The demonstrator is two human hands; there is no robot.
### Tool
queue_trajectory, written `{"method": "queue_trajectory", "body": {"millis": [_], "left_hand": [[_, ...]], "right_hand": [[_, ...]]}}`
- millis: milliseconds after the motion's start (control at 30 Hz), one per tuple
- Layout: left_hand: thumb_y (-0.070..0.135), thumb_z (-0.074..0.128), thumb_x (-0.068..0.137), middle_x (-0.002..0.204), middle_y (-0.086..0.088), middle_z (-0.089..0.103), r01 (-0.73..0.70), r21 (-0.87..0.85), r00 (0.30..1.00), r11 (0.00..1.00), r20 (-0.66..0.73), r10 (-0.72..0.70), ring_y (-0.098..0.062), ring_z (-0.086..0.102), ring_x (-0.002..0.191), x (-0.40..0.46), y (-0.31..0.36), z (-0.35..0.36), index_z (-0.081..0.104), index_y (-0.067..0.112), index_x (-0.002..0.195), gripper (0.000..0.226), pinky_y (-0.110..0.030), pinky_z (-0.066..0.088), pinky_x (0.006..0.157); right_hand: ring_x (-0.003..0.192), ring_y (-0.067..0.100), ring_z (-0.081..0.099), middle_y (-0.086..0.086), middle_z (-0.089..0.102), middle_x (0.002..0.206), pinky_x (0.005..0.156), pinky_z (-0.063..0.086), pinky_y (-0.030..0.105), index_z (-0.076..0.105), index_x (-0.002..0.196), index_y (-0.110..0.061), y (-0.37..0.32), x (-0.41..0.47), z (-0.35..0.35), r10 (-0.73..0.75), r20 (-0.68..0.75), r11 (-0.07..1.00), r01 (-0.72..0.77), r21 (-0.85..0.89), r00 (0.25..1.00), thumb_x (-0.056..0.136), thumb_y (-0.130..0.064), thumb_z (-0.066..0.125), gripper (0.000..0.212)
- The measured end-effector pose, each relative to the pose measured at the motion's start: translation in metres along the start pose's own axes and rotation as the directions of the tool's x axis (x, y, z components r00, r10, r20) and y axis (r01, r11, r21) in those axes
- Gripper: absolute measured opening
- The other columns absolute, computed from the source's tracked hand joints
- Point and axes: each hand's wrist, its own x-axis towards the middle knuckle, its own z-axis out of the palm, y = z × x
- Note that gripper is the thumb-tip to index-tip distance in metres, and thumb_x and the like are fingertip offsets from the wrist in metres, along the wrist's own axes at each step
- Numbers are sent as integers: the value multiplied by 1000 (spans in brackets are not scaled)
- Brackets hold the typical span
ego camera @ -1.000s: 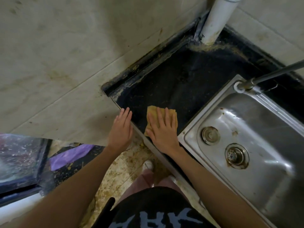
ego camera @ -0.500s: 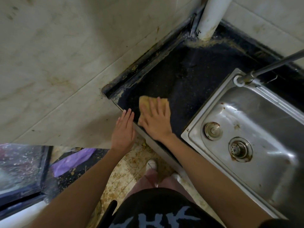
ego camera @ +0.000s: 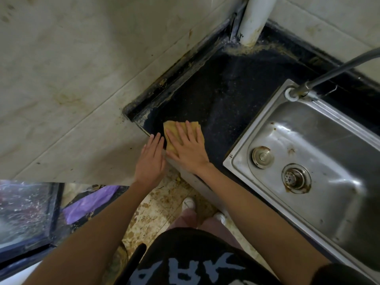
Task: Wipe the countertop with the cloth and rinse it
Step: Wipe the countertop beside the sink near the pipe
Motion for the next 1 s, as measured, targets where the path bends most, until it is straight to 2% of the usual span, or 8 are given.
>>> {"method": "queue_trajectory", "body": {"millis": [300,400,500,567,633,733,833,1000], "left_hand": [[27,22,87,142,-20,41,-19,120,1000,993,9,18,-34,31,135,0,4,-6,42,-3,135,60,-47,17,110],[28,24,90,141,-15,44,-38,111,999,993,-11,40,-31,31,136,6,16,-5,45,1,134,56,-45,16,111],[32,23,91,143,-13,41,-77,71,997,994,-19,79,-29,27,138,18,24,-3,42,3,136,57,-42,15,112],[34,21,91,146,-13,37,-85,69,996,994,-13,86,-28,24,139,27,27,-2,38,3,139,59,-39,12,112],[35,19,92,147,-14,35,-87,85,996,993,-13,88,-27,23,139,34,28,-1,36,2,140,61,-38,11,113],[36,18,92,149,-13,31,-82,87,997,993,2,82,-23,17,140,41,28,2,33,2,141,62,-36,5,114],[33,23,93,145,-16,37,-79,156,997,985,27,76,-28,27,137,42,29,7,40,-1,137,58,-36,6,111],[32,26,92,142,-16,42,-85,201,996,976,31,80,-30,35,134,42,27,9,45,-1,134,56,-37,12,109]], "right_hand": [[138,39,24,12,31,150,110,16,54,27,145,-25,22,-93,20,-107,-97,994,107,-9,990,91,-42,39,58],[139,30,23,8,36,148,110,17,51,35,141,-23,20,-86,14,-45,-151,979,73,189,988,95,-32,36,47],[139,13,23,2,37,147,115,20,37,39,140,-19,26,-67,-16,358,-65,542,-151,826,932,100,-13,36,41],[135,11,33,1,42,144,113,25,26,38,140,-17,40,-54,-40,576,31,168,-155,973,817,100,-13,37,40],[129,3,37,-6,42,142,109,27,17,36,142,-18,61,-40,-59,685,7,83,-87,993,729,101,-16,36,41],[140,7,18,-5,24,152,113,12,19,23,147,-20,94,-18,-64,617,-74,349,-188,918,784,102,-24,31,45],[144,23,-5,7,2,158,114,-3,41,9,149,-22,98,-2,-33,450,41,767,-409,494,892,101,-37,20,51],[143,26,-13,7,-5,158,113,-7,50,-1,149,-25,103,36,-18,370,57,899,-372,231,928,98,-47,17,58]]}}
